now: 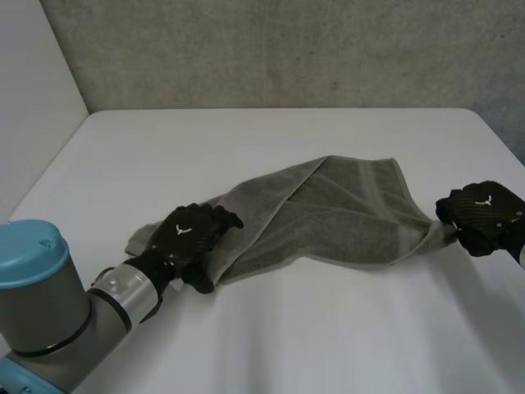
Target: Fold the laundry
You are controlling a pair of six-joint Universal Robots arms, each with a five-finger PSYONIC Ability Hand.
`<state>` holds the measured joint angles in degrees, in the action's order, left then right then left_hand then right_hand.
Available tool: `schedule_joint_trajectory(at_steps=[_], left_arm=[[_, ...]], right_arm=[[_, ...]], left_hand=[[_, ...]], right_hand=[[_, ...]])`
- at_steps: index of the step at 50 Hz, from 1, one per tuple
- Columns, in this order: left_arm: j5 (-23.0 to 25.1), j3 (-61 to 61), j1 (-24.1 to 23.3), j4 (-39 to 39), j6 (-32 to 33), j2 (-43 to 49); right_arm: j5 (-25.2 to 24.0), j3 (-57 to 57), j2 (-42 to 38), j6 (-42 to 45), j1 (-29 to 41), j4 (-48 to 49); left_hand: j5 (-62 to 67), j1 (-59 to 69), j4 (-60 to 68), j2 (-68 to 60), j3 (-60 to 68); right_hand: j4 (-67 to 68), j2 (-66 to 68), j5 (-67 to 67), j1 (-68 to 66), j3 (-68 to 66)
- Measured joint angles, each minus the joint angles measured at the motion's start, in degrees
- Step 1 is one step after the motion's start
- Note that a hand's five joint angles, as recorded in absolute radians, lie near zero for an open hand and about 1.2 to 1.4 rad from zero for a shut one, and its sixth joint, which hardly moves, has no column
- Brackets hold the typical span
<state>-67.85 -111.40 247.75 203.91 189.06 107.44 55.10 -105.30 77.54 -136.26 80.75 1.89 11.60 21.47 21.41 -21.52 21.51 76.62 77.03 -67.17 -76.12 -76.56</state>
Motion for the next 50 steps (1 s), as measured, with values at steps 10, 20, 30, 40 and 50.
schedule_joint_trajectory(at_steps=[10, 20, 30, 40, 50], left_arm=[[-0.1, -0.8, 0.0, 1.0, 10.1, 3.0], [0.3, -2.8, -0.3, 1.0, 18.4, 4.4], [0.2, -3.2, -0.3, 2.1, 18.7, 4.3], [0.2, -4.1, -0.3, 8.0, 22.4, 4.4], [0.1, -2.6, -0.2, 9.1, 22.5, 3.8]], right_arm=[[0.0, -0.2, -0.3, 0.2, 0.2, 0.0], [0.0, -0.2, -0.7, 0.4, 0.2, 0.0], [0.0, -0.3, -0.9, 0.5, 0.2, 0.0], [0.0, -0.3, -1.4, 0.6, 0.3, 0.0], [0.0, -0.2, -1.7, 0.7, 0.3, 0.0]], left_hand=[[0.6, 0.4, 0.5, -0.5, 0.5], [0.5, 0.4, 0.5, -0.5, 0.5], [0.3, 0.4, 0.4, -0.4, 0.3], [4.3, 4.6, 4.6, -4.5, 4.5], [11.7, 12.0, 12.0, -11.9, 11.9]], right_hand=[[0.0, 0.0, 0.0, 0.0, -0.1], [0.0, 0.0, 0.0, 0.0, -0.4], [0.0, 0.0, 0.0, 0.0, -0.4], [0.0, 0.0, 0.0, 0.0, -0.4], [0.0, 0.0, 0.0, 0.0, -0.4]])
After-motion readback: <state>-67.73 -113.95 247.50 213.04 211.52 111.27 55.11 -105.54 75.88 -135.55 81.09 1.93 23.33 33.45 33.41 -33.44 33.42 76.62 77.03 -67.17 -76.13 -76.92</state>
